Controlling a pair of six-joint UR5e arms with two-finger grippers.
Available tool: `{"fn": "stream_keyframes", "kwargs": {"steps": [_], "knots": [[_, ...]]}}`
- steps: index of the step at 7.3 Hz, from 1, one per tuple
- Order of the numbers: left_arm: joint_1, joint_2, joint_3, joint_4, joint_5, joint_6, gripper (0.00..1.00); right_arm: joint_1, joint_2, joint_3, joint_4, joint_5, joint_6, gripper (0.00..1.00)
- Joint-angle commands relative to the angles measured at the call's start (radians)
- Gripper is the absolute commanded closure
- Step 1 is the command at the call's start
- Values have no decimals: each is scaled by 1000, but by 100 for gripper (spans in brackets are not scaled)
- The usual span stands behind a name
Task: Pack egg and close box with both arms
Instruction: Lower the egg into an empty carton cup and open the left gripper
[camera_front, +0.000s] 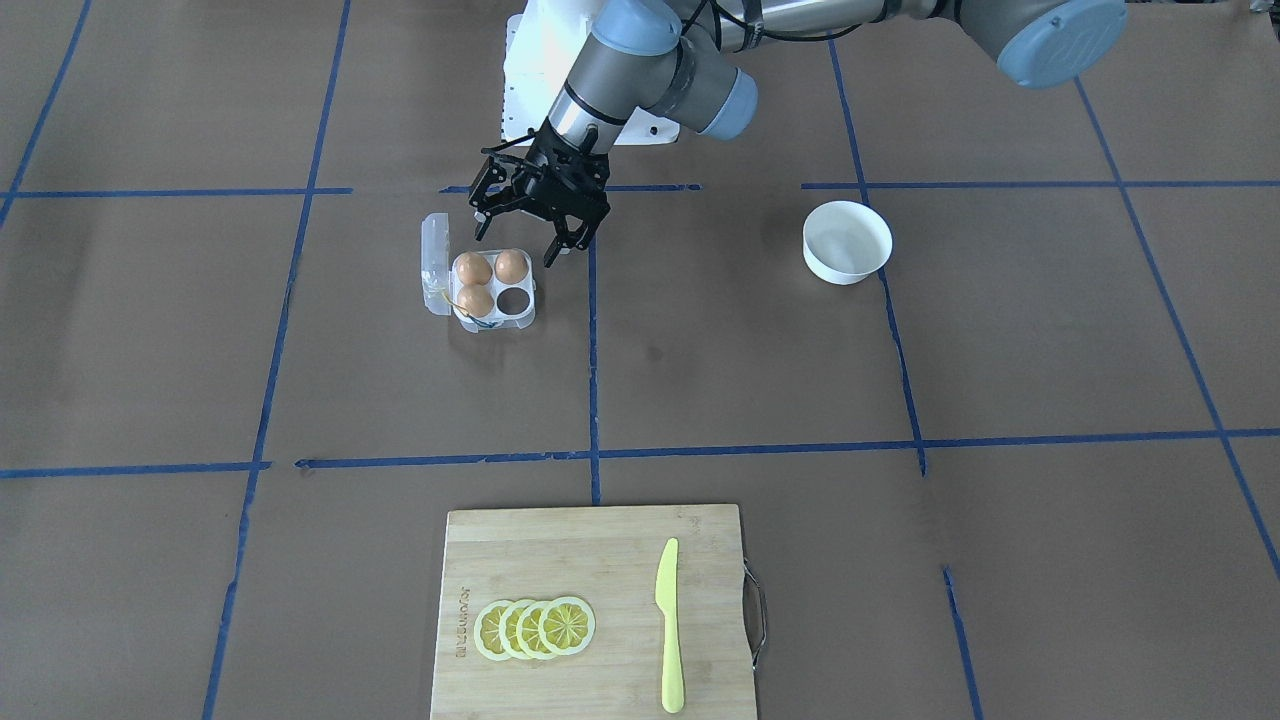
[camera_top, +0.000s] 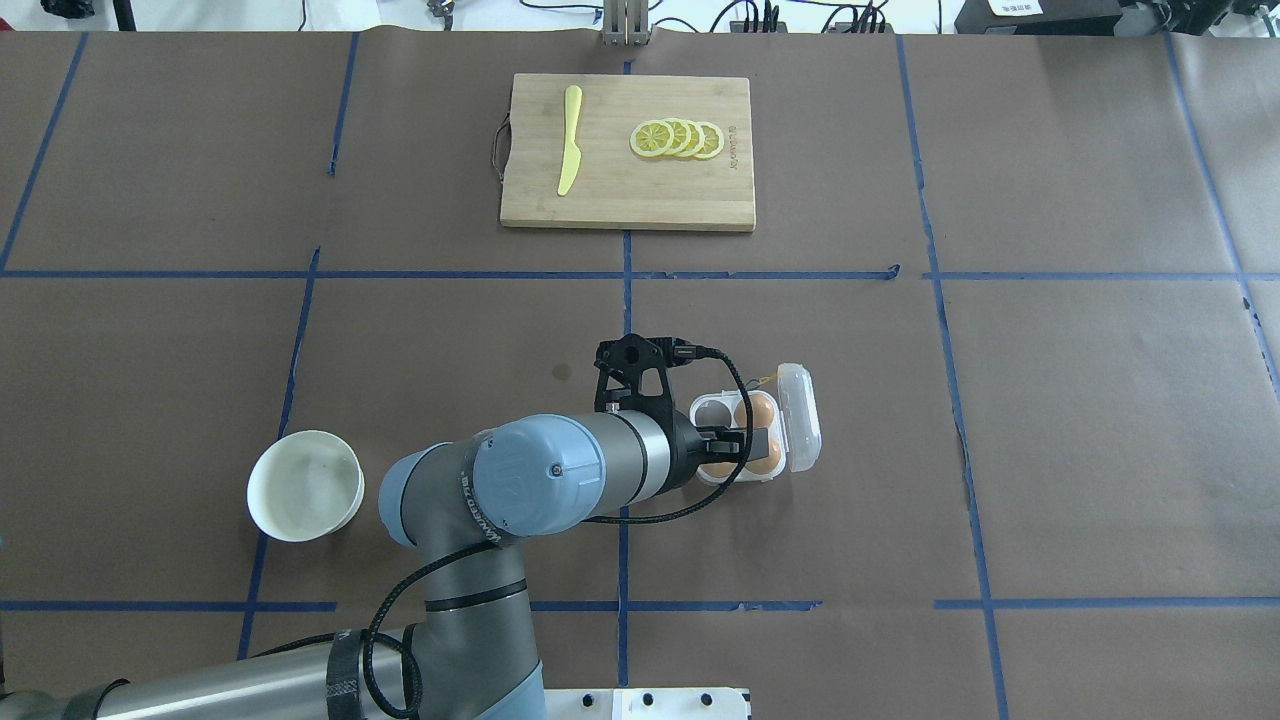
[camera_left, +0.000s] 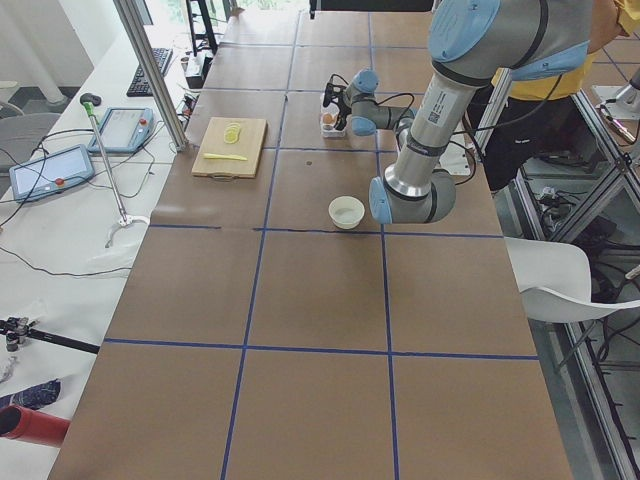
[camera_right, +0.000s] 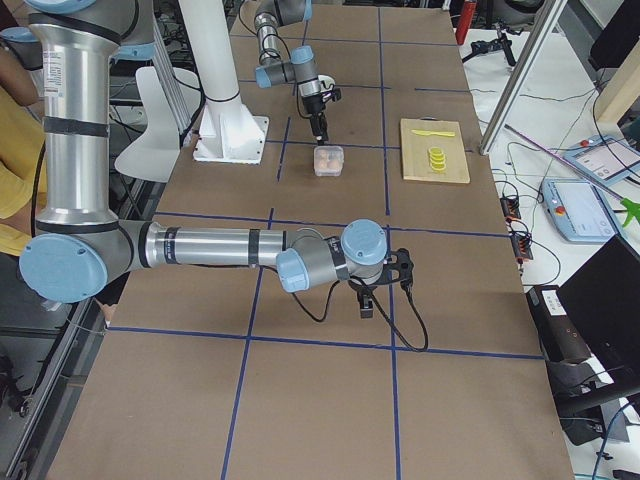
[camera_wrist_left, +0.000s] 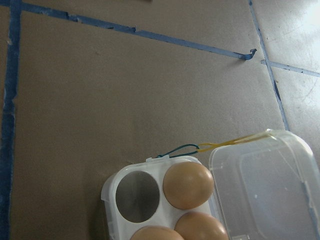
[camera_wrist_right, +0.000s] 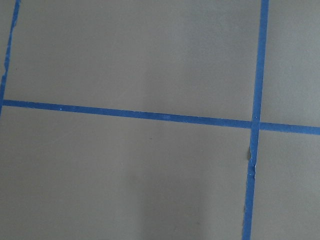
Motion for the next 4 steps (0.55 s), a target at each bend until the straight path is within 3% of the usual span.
{"fn": "stream_keyframes", "kwargs": {"steps": [1, 3, 4], "knots": [[-5, 22, -38, 3, -3, 2, 5, 0, 0, 0, 0, 0, -3, 0], [-36, 190, -208, 17, -10, 70, 5, 0, 0, 3, 2, -2, 2, 0], [-97, 201, -232, 82, -68, 155, 5, -2, 0, 9, 3, -2, 5, 0]]}}
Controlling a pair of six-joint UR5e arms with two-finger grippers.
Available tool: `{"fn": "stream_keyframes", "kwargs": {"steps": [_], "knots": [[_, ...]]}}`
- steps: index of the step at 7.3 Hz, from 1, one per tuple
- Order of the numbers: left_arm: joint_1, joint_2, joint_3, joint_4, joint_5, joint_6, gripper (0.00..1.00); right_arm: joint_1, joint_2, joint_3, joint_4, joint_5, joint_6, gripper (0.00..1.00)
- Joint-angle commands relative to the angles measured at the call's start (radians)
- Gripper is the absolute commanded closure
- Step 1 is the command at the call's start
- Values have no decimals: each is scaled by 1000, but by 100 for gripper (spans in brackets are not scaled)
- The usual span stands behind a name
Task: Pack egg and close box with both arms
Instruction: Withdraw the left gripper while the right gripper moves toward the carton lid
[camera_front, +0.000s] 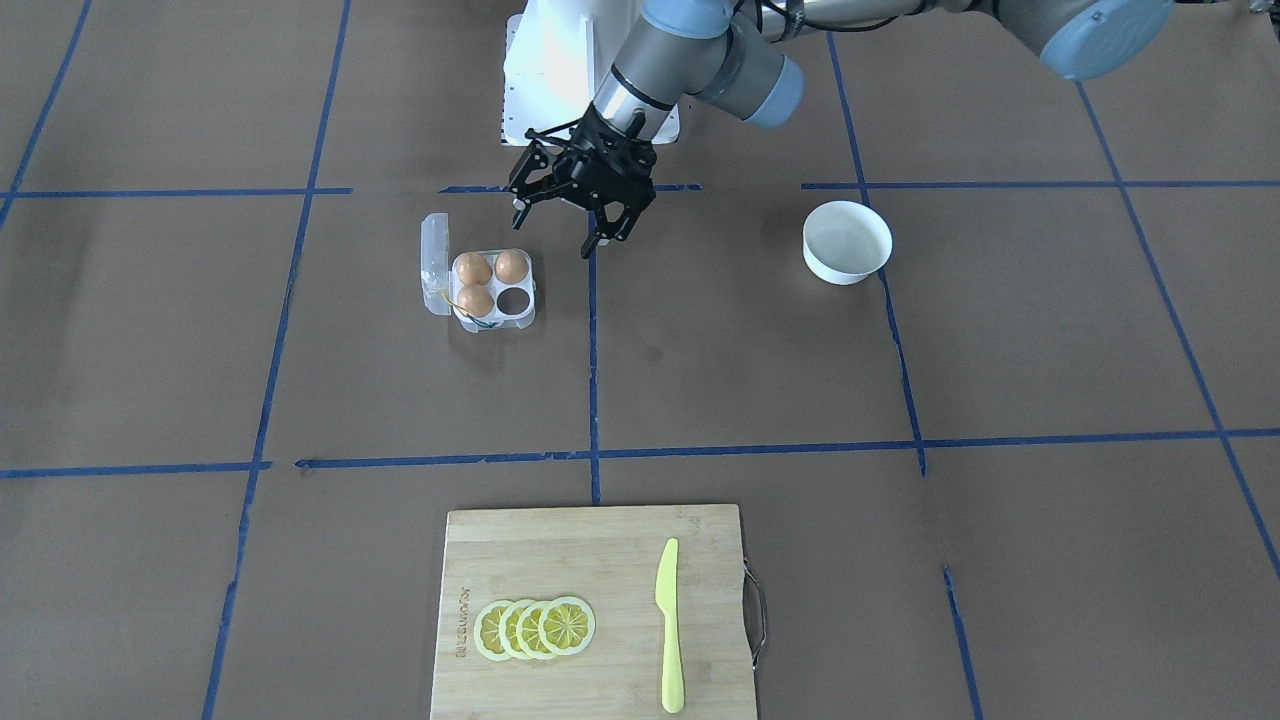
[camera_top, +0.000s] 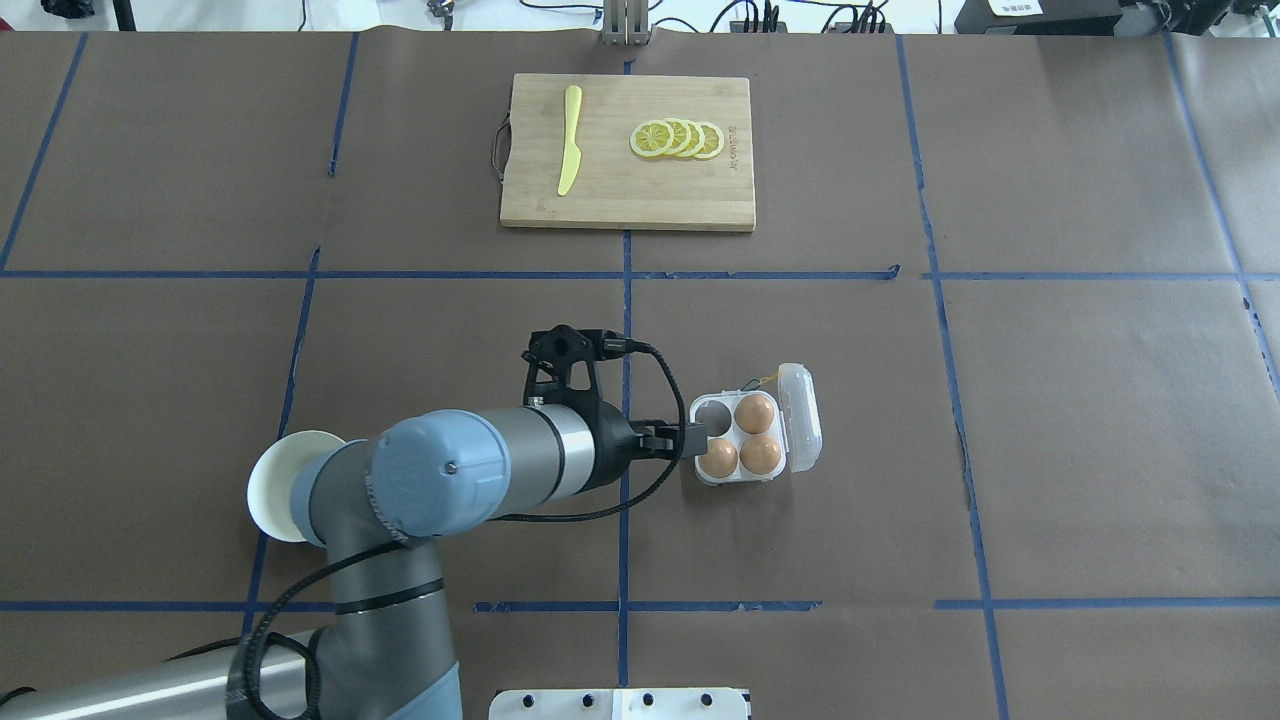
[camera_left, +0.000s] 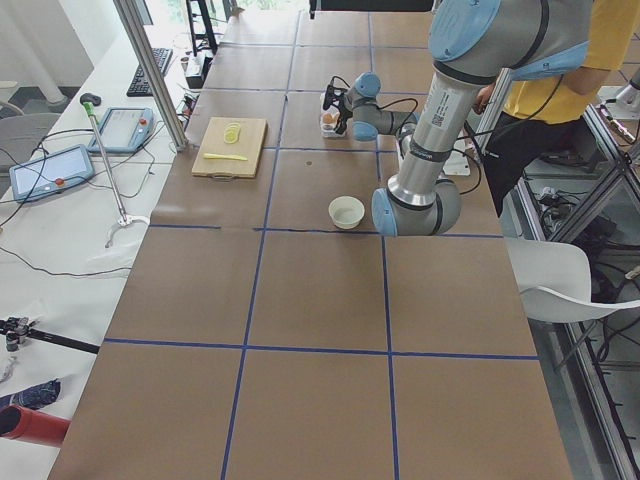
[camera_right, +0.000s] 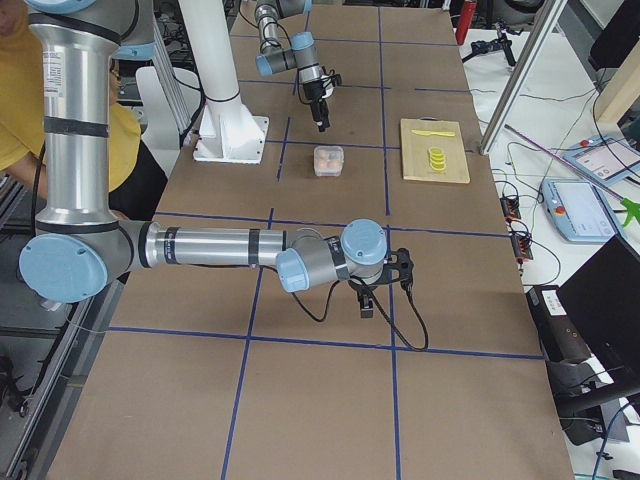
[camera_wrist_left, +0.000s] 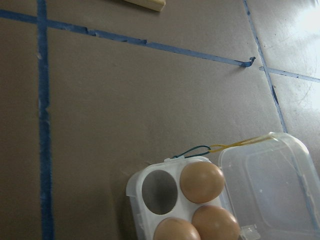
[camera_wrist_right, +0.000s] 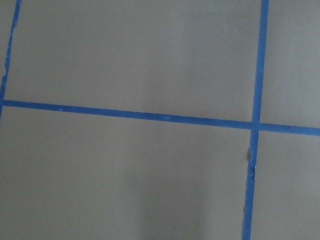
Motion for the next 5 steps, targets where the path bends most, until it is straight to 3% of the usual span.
{"fn": "stream_keyframes", "kwargs": {"steps": [1, 2, 4, 5], "knots": [[-148, 55, -82, 131, -116, 186, 5, -32, 0, 16, 42, 0, 30, 0], [-207, 136, -124, 159, -147, 298, 5, -97, 2, 29, 129, -8, 159, 0], [-352, 302, -199, 156, -253, 556, 4, -301, 8, 35, 399, -127, 580, 0], [-446, 375, -201, 148, -311, 732, 1, -405, 15, 67, 432, -194, 740, 0]]}}
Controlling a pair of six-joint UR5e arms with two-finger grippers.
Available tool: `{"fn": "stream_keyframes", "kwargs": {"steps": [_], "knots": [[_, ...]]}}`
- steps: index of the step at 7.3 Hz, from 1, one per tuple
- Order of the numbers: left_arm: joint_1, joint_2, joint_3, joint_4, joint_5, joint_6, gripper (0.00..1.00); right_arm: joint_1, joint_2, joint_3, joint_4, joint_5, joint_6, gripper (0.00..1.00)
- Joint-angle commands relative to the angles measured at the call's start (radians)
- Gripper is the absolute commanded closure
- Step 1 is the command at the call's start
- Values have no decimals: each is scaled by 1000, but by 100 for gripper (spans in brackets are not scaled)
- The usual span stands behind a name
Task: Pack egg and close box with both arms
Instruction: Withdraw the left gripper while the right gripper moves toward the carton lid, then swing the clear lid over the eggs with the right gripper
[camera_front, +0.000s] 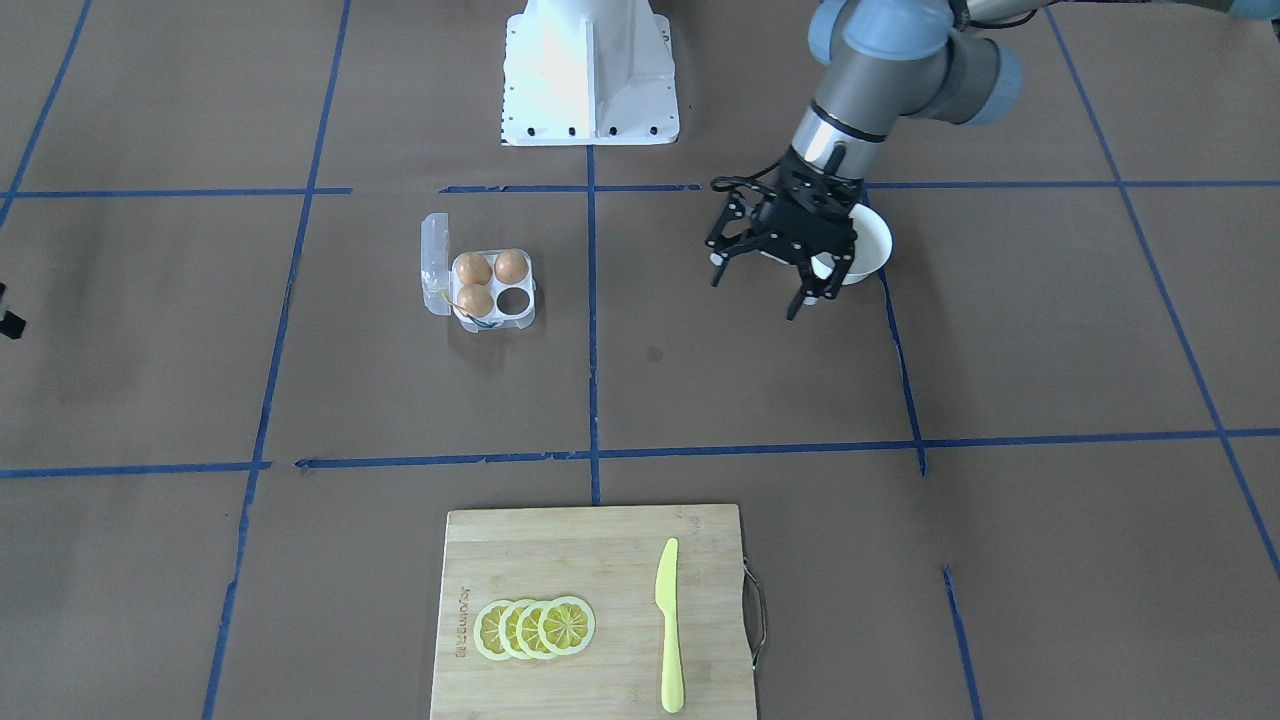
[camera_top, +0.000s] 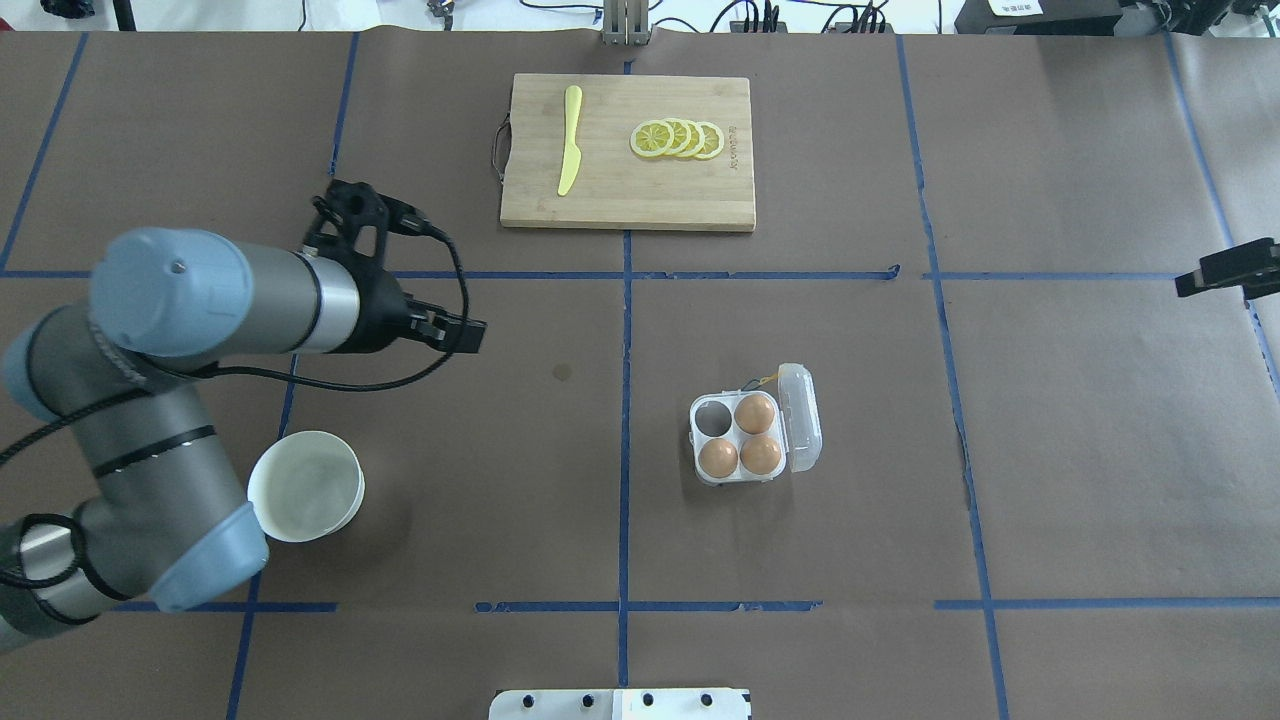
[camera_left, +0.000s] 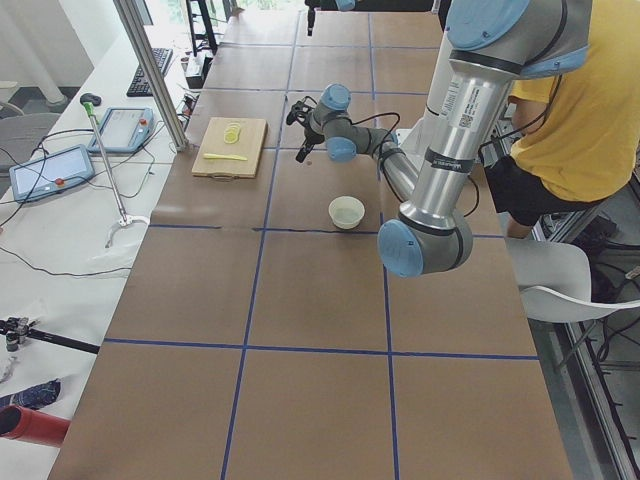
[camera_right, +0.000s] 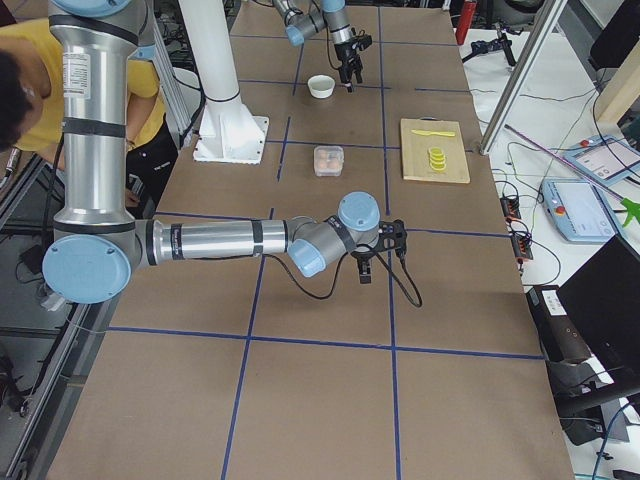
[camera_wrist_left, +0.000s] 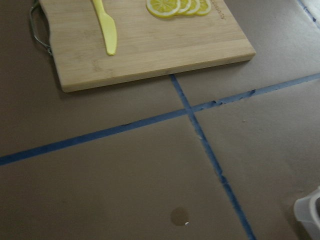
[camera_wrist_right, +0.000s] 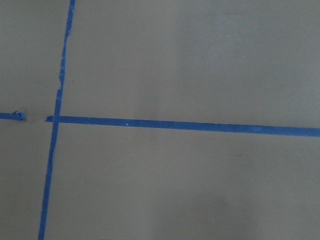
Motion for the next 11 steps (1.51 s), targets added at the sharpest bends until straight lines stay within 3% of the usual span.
{"fn": "stream_keyframes", "kwargs": {"steps": [1, 2, 4, 5, 7, 11], "knots": [[-208, 144, -12, -5, -115, 362, 1, -243, 9, 104, 87, -169, 358, 0], [-282, 182, -3, -6, -167, 488, 1, -384, 20, 177, 86, -279, 522, 0], [-363, 207, 34, -9, -198, 620, 1, -616, 139, 210, 55, -495, 735, 0], [-371, 207, 50, -23, -198, 621, 1, -687, 227, 212, -48, -568, 767, 0], [-376, 209, 57, -34, -200, 621, 1, -764, 457, 212, -302, -639, 844, 0], [-399, 233, 57, -34, -233, 621, 1, -730, 477, 366, -499, -633, 844, 0]]}}
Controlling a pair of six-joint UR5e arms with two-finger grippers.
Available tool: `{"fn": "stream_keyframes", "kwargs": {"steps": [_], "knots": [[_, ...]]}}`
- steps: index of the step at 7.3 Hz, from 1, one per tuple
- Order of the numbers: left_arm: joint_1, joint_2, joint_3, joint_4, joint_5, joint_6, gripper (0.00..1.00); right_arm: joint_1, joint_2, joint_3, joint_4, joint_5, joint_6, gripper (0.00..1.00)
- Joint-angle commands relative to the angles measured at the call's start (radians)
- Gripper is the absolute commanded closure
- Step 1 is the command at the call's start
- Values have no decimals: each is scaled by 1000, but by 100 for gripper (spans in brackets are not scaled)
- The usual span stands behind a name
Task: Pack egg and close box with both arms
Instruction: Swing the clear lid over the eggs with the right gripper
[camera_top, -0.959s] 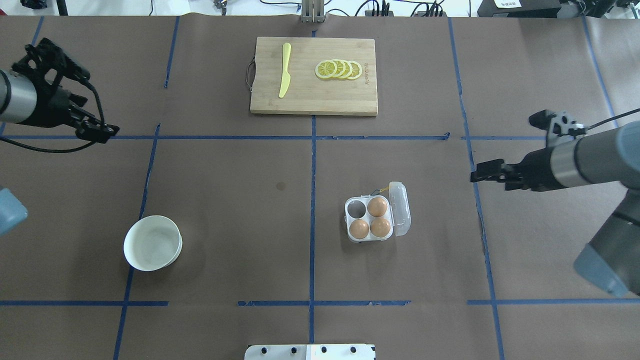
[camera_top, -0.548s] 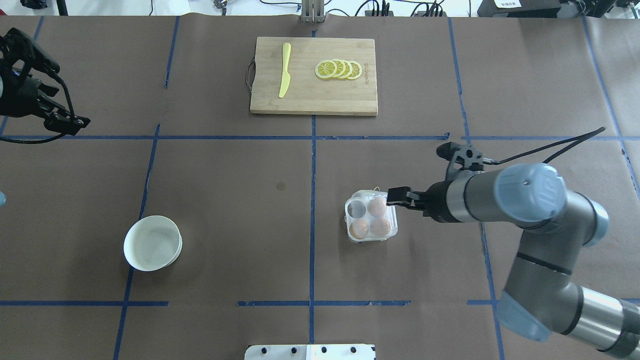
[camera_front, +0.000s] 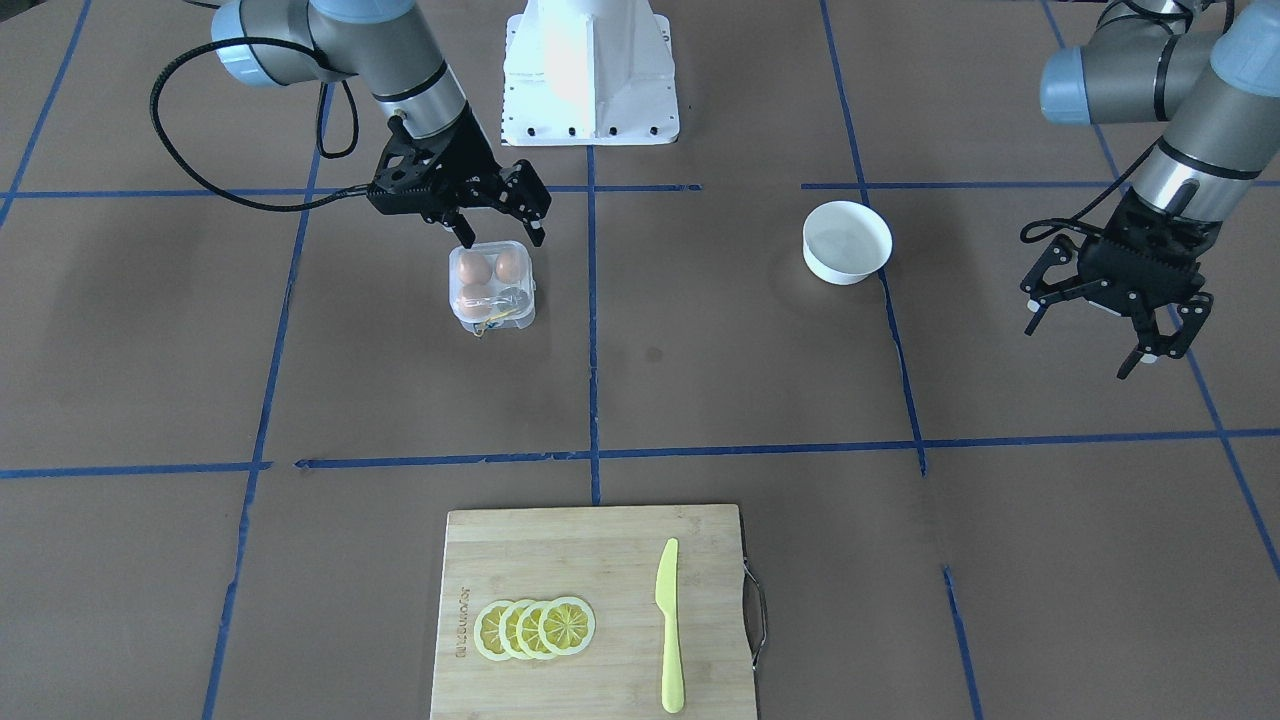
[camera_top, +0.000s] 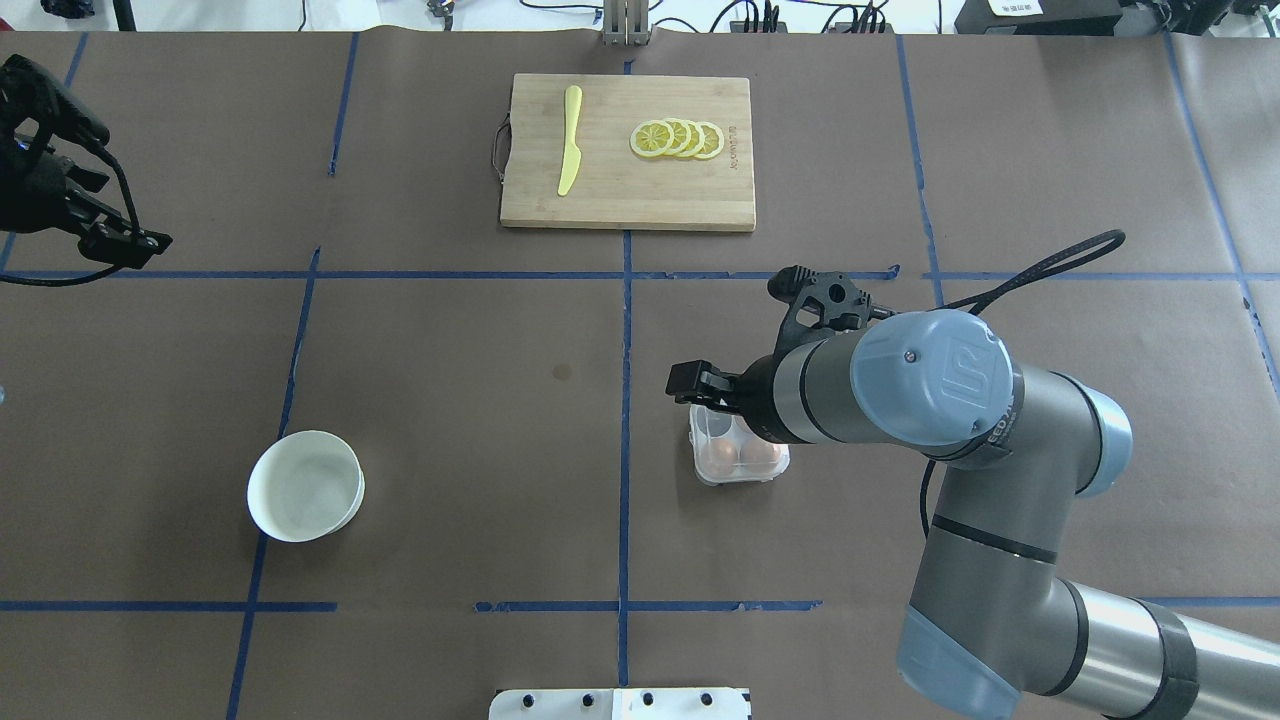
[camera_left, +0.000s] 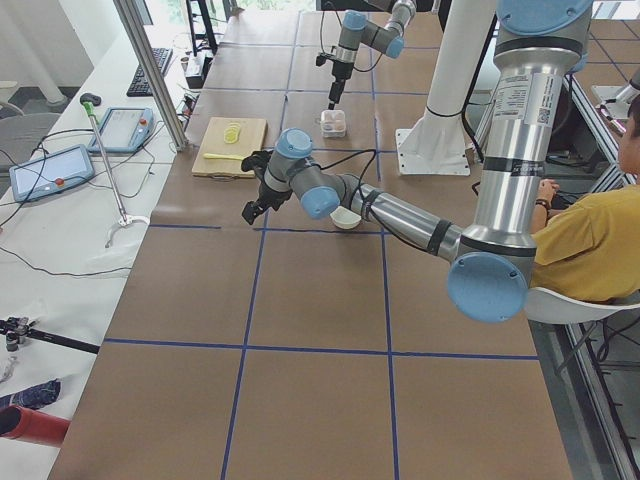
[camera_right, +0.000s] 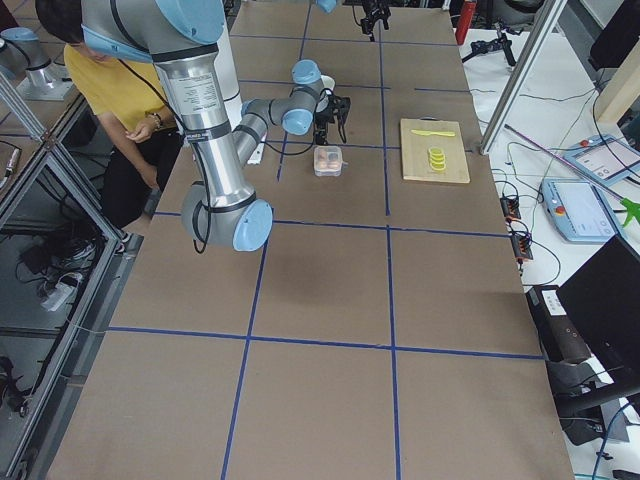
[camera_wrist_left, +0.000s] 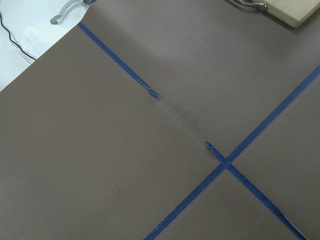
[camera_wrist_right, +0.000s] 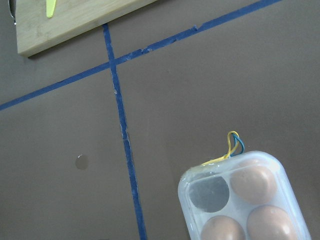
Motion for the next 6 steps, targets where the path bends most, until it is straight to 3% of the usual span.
{"fn": "stream_keyframes", "kwargs": {"steps": [1, 3, 5, 6], "knots": [[-47, 24, 2, -5, -74, -1, 1, 26, -21, 100, -128, 7, -1, 0], [-141, 78, 12, -6, -166, 2, 1, 91, -74, 112, -136, 70, -29, 0], [-251, 135, 39, 3, -293, 93, 0, 218, -152, 111, -136, 194, -207, 0], [-293, 147, 92, 6, -297, 189, 0, 290, -196, 105, -136, 246, -319, 0]]}}
